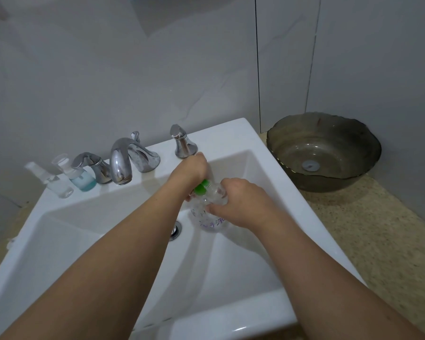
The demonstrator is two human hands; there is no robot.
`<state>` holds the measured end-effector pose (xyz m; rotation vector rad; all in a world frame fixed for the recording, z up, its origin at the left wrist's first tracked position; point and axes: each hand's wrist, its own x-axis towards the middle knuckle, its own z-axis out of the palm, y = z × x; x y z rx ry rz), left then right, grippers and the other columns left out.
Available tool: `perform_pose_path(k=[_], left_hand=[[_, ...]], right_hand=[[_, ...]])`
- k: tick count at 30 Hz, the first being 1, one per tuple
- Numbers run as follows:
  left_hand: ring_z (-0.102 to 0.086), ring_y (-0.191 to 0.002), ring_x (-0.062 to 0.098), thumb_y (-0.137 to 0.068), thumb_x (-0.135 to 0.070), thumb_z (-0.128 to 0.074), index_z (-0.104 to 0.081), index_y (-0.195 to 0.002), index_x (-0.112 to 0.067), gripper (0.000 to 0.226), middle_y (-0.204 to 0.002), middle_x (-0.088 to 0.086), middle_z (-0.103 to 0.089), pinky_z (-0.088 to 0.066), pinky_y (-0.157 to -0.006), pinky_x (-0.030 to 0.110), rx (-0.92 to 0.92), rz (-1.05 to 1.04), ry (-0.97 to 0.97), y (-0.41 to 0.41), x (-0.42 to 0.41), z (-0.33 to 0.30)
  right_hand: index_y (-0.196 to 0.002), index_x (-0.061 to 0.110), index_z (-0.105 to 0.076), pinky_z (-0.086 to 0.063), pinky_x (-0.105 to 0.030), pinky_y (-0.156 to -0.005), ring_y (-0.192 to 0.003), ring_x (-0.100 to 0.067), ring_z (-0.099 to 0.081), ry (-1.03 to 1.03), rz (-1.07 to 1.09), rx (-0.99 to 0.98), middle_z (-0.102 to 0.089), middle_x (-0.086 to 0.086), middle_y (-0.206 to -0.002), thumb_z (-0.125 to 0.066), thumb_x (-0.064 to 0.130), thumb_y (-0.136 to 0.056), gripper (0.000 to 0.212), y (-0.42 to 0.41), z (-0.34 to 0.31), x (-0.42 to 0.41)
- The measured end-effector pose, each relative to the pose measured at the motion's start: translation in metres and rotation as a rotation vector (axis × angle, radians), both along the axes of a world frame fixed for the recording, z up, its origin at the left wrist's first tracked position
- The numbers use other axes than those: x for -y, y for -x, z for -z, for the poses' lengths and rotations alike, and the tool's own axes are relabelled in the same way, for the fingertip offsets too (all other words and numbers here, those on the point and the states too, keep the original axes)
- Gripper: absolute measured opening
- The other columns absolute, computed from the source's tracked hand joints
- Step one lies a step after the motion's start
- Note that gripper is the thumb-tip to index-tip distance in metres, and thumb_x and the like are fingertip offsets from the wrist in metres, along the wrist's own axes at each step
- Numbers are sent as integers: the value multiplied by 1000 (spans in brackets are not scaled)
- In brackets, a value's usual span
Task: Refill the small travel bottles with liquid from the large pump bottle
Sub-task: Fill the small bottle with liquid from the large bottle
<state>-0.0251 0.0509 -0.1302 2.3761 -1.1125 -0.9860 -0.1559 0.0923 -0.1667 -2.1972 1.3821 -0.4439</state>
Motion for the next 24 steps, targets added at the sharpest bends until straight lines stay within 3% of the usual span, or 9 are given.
perform_pose_path(k=[3, 6, 8, 18, 24], left_hand=[[-66, -94, 43, -101, -19, -36, -58, -124, 1, 38, -118, 32, -66, -53, -95, 62, -70, -13, -11, -1, -1, -4], [-63, -106, 44, -96, -67, -32, -57, -126, -1, 76, -118, 23, -66, -48, -102, 58, -160, -34, -92, -6, 0, -11], [-60, -114, 47, -91, -79, -30, -55, -130, -1, 91, -122, 22, -65, -43, -107, 62, -213, -29, -143, -9, 2, -13], [-63, -104, 45, -97, -70, -20, -56, -129, -1, 84, -115, 23, -64, -51, -97, 60, -109, -64, -74, -4, 5, -6], [-67, -95, 46, -98, -49, -17, -59, -122, -3, 67, -107, 25, -68, -54, -91, 60, -94, -101, 26, 1, 6, 2]], right_hand=[[-99, 21, -53, -42, -31, -73, -95, -23, -59, -16, -1, 16, -59, 2, -104, -65, 54, -81, 39, 1, 0, 0], [-101, 17, -55, -42, -31, -71, -94, -24, -58, -6, -1, 57, -58, 0, -102, -66, 52, -81, 42, 1, 1, -2], [-103, 16, -55, -39, -30, -70, -95, -24, -57, -12, -8, 71, -57, 0, -103, -67, 51, -82, 42, 2, 1, -3], [-90, 25, -44, -36, -29, -69, -91, -21, -55, 4, -6, 78, -50, 5, -94, -66, 56, -80, 39, 1, -1, -3], [-99, 20, -53, -39, -31, -71, -93, -23, -58, 13, -7, 14, -57, 3, -101, -66, 57, -80, 44, 1, 1, -1]])
